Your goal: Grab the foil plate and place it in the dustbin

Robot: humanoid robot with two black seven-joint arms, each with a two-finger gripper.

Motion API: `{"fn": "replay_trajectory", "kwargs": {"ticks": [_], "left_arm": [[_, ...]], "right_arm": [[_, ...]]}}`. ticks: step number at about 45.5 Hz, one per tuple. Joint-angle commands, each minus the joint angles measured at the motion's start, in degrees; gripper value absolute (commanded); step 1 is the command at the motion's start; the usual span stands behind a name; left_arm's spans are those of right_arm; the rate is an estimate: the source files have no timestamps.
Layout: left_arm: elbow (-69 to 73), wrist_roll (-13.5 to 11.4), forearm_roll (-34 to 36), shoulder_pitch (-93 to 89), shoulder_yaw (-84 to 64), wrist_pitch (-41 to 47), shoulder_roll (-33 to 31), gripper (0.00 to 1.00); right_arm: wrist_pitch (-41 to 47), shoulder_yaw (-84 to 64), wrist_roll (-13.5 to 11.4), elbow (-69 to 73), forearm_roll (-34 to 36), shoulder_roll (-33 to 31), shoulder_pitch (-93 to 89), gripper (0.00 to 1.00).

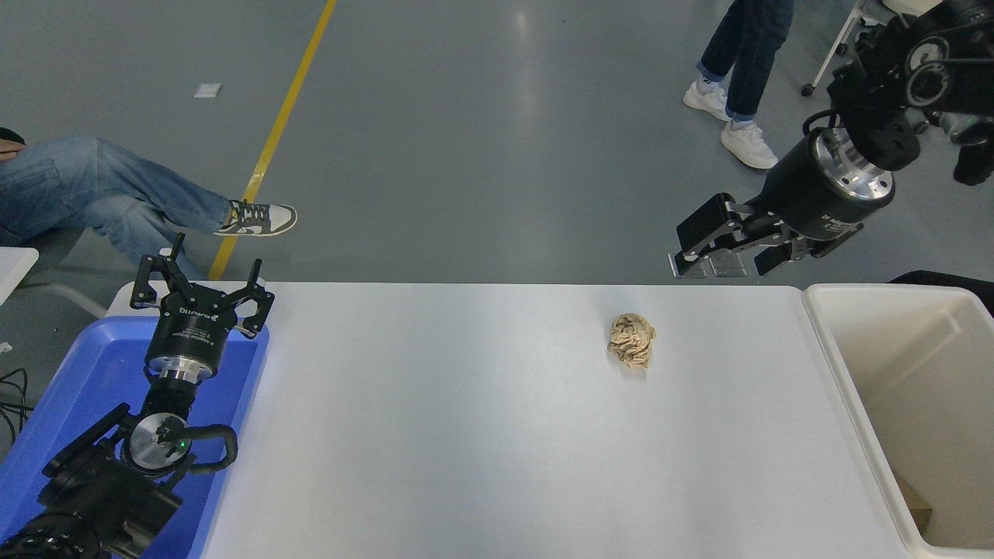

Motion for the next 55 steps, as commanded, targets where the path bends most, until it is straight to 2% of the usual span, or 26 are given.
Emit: {"fn": "replay_trajectory", "kwargs": {"ticks": [1, 25, 29, 35, 39, 55], "left_arm": [[0.0, 0.0, 0.0, 0.0, 0.0, 0.0, 0.0, 1.00], [0.0, 0.0, 0.1, -0.1, 0.1, 0.0, 0.0, 1.00], [0.0, 0.0, 0.1, -0.1, 0.1, -0.1, 0.0, 1.00], [0.0, 0.0, 0.1, -0.1, 0.1, -0.1, 0.0, 1.00], [0.0, 0.0, 0.1, -0.1, 0.1, -0.1, 0.0, 1.00], [0.0, 0.0, 0.0, 0.0, 0.1, 0.0, 0.0, 1.00]], "right_arm": [[0.0, -0.4, -0.3, 0.2, 0.4, -1.0, 0.6, 1.00], [0.0, -4.1, -0.2, -0.4, 3.5, 1.7, 4.1, 1.00], [0.0, -9.1, -0.2, -1.1, 9.5, 5.2, 6.2, 1.00], [0.0, -18.9, 0.3, -1.5, 24.5, 12.7, 9.3, 1.00], [0.0, -21.3, 0.2, -1.2, 30.4, 14.8, 10.0, 1.00], [0.0, -20.1, -0.2, -1.2, 32.3, 12.0, 7.8, 1.00]]}}
